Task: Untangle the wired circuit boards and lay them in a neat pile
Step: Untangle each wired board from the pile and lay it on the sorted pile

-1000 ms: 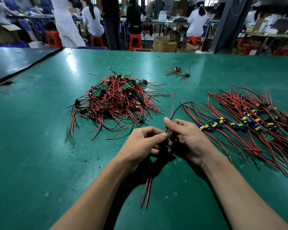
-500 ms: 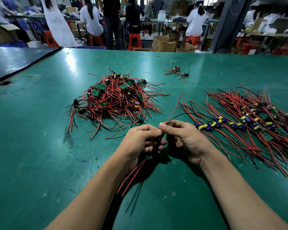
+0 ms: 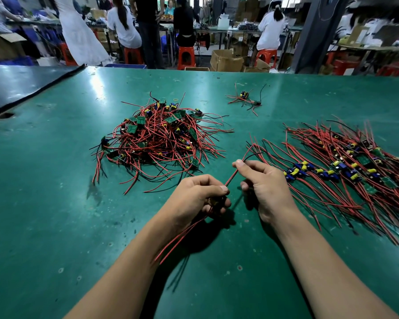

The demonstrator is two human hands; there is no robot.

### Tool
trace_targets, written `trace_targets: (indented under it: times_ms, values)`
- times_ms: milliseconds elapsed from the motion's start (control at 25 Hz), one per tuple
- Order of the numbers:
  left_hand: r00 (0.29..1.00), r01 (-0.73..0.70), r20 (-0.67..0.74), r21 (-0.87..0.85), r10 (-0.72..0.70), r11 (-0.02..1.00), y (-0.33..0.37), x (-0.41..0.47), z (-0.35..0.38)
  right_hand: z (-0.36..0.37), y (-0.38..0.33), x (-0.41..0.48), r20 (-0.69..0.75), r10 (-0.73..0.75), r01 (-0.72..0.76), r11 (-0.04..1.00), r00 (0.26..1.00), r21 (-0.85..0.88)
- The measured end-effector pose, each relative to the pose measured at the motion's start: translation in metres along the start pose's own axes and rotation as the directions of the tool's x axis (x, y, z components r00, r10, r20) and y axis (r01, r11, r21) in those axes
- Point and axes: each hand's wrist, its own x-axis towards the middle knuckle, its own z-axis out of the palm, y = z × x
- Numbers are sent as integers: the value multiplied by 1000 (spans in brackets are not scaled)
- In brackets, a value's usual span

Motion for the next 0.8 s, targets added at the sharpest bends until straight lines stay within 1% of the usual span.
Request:
trace_targets:
  times_ms: [80, 160, 240, 400, 640, 800]
  values:
    - [1000, -2, 14, 33, 1, 999, 1, 0, 0, -2, 0, 3, -60, -53, 52, 998, 997, -16]
    - [1000, -4, 17, 74, 2, 997, 2, -1, 1, -4, 0, 4, -90, -87, 84, 996, 992, -32]
    - [1000, 0, 10, 89, -1, 996, 3, -3, 1, -5, -1, 4, -106, -80, 80, 997, 991, -11]
    - [1000, -7, -27, 65, 9, 998, 3, -4, 3, -5, -9, 5, -123, -13, 37, 979, 992, 199]
    - [999, -25, -34, 151, 30, 988, 2, -4, 5, -11, -21, 4, 18, 120, -116, 899, 993, 423]
    - [999, -40, -3, 105, 41, 994, 1, -4, 2, -15, -25, 3, 81, 148, -169, 830, 986, 531]
